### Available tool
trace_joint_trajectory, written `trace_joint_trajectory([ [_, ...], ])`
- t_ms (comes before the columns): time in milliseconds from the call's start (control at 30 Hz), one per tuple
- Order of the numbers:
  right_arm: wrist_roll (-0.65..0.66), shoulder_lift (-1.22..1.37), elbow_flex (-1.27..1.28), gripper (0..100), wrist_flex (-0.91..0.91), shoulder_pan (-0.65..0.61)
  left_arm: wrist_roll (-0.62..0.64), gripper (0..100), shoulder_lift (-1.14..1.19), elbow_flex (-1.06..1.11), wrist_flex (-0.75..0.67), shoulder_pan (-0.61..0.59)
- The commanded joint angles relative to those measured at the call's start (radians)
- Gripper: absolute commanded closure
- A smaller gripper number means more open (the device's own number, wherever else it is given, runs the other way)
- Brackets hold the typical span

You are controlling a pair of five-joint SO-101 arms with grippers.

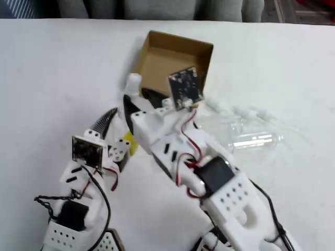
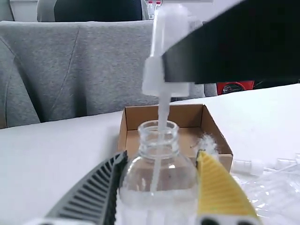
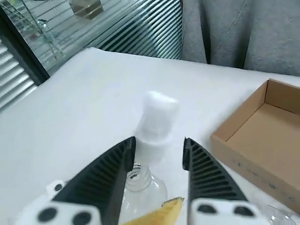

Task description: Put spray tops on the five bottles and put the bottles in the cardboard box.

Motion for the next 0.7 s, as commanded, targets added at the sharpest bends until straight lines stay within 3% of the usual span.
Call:
trace_joint_trajectory([
  [0,-0.008,-0.12,-0.011,87.2,0.041,-0.002,-0.009,98,-0.024,-0.021,-0.035,-0.012],
  [267,-0.008,-0.2,-0.009,88.8,0.073,0.051,-0.009,98,-0.024,-0.021,-0.035,-0.012],
  [367,-0.055,-0.194,0.015,99.1,0.022,0.114,-0.009,98,-0.024,-0.021,-0.035,-0.012],
  [667,-0.092,-0.07,0.038,98.1,-0.111,0.165,-0.009,98,-0.024,-0.014,-0.031,0.004],
])
